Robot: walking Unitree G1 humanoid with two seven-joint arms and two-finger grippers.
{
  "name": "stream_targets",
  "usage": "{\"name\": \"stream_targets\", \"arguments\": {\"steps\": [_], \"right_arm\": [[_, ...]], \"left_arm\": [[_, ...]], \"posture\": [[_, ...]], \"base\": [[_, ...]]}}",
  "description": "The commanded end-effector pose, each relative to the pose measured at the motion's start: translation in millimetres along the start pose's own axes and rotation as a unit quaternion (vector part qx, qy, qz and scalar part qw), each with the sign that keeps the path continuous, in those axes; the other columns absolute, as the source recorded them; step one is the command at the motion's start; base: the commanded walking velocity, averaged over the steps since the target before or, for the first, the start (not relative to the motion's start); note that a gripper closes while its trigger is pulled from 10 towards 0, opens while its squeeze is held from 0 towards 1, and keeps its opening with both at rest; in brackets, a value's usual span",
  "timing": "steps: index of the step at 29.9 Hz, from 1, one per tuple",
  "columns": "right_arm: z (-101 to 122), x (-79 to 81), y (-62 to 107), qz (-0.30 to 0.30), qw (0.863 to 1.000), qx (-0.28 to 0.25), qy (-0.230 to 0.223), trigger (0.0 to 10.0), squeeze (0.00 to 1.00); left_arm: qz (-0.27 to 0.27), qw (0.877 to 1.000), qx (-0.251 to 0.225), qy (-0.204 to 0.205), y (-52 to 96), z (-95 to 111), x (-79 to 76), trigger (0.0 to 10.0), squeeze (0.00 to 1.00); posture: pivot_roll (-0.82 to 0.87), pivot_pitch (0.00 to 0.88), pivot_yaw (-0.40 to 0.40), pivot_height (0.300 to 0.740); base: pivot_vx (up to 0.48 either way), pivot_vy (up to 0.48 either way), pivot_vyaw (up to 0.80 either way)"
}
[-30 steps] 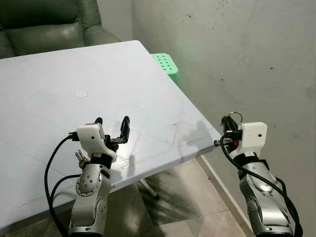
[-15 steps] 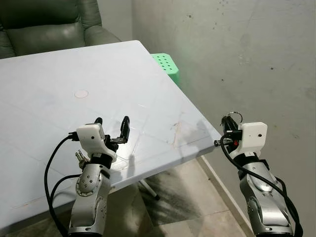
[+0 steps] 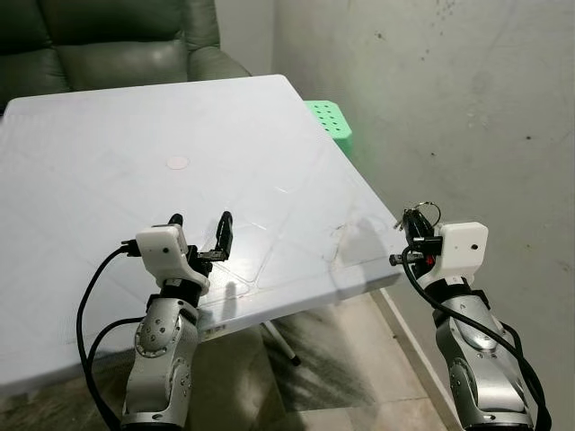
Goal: Hang keys on a hook
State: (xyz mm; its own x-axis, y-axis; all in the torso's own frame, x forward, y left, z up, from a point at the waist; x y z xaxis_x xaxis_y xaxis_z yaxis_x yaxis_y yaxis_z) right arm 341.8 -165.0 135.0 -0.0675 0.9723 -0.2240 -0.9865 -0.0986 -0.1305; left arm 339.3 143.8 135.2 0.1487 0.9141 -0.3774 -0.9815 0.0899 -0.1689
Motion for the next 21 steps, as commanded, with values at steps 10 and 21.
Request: {"name": "stream_targets", "arguments": {"steps": [10, 21], "right_arm": [[0.3, -5.9, -0.4, -0.006, 1.000, 0.004, 0.004, 10.0, 0.00], [0.9, -3.1, -2.0, 0.003, 1.000, 0.005, 0.007, 10.0, 0.00]], "left_arm": [[-0.002, 1.000, 0.008, 0.000, 0.4, -3.6, -2.9, 10.0, 0.00], [-0.006, 1.000, 0.010, 0.000, 1.8, -5.9, -5.7, 10.0, 0.00]], "posture": [[-0.02, 0.078, -0.073, 0.740], [-0.02, 0.064, -0.078, 0.740]], "base": [[0.000, 0.000, -0.73], [0.000, -0.024, -0.72]]}}
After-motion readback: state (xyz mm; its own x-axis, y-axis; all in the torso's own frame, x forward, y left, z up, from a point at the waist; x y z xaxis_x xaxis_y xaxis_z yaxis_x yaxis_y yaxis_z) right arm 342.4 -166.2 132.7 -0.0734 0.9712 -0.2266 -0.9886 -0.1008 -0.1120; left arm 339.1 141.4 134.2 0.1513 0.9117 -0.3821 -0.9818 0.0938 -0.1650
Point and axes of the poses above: a point about 5 cm out from each wrist's last joint towards the gripper, its own y axis pointing back from the gripper into the wrist, its own z axis along the axis of the wrist's last joint, x = y × z, the point moved 6 cm from there along -y, pointing out of the wrist towards the gripper, and after that the axes turned 12 degrees about y, right-handed, at the moved point
